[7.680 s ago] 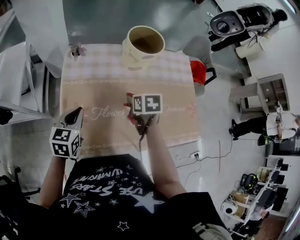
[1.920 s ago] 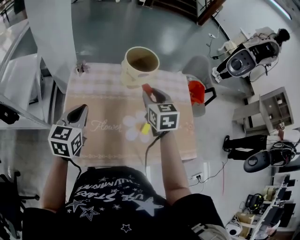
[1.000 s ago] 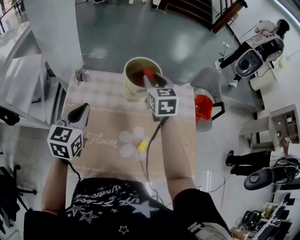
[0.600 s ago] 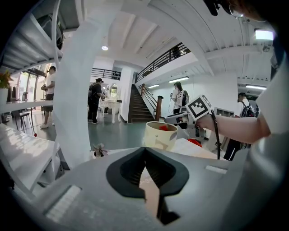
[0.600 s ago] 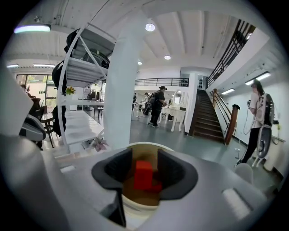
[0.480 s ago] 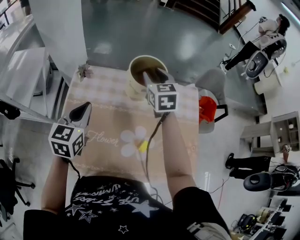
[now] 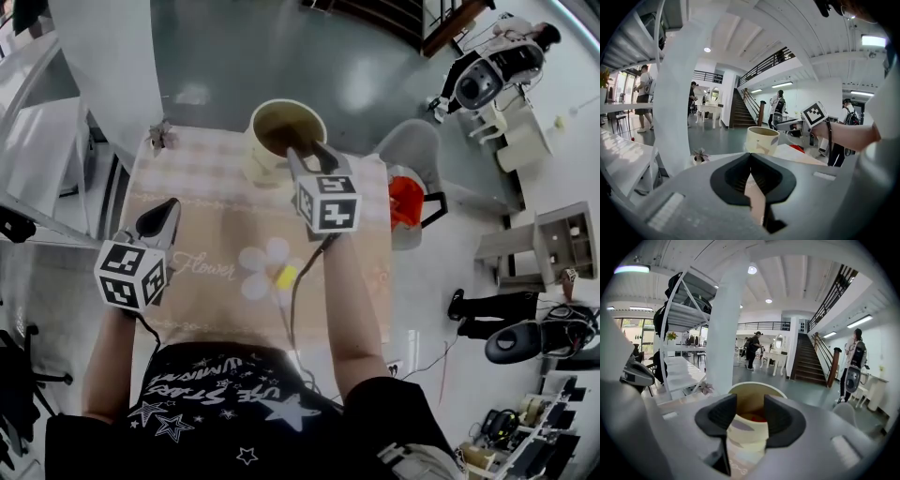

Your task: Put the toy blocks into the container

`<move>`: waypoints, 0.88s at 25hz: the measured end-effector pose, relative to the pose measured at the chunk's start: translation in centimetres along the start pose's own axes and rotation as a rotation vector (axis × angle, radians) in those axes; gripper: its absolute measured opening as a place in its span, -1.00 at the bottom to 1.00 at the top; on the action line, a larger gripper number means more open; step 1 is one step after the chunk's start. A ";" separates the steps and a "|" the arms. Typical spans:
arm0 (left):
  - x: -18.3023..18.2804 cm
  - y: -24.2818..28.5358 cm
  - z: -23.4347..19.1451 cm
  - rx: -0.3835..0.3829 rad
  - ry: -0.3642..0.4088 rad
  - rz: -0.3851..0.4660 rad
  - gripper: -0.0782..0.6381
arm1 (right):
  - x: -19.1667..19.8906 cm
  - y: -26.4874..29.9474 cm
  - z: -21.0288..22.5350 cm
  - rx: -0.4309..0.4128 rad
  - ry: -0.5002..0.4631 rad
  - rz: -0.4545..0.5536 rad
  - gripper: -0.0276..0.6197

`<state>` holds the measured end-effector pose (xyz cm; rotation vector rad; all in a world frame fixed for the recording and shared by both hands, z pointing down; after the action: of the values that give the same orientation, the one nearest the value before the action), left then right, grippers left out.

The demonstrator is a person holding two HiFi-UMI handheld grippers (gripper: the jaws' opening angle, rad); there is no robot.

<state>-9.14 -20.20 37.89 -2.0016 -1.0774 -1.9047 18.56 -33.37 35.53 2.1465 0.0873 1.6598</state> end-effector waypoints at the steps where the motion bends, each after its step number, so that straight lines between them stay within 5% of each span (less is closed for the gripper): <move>1: 0.1 -0.1 0.1 0.009 0.002 0.000 -0.76 | 0.4 -0.7 0.1 0.011 0.006 -0.004 -0.34; 22: 5.0 -3.8 3.8 0.240 0.023 -0.085 -0.76 | 12.5 -13.9 -4.3 0.246 0.148 -0.212 -0.34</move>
<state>-8.77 -13.39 40.59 -1.8258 -1.3340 -1.7369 20.93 -15.77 42.64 2.0943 0.5696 1.7536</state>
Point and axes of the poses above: the fingertips, and each gripper's own axes: y forward along the fingers, z to its right, x out of its underside, the point moved 7 cm from there along -y, backward along the fingers, and after that the axes turned 11 degrees about x, right-handed, at the moved point
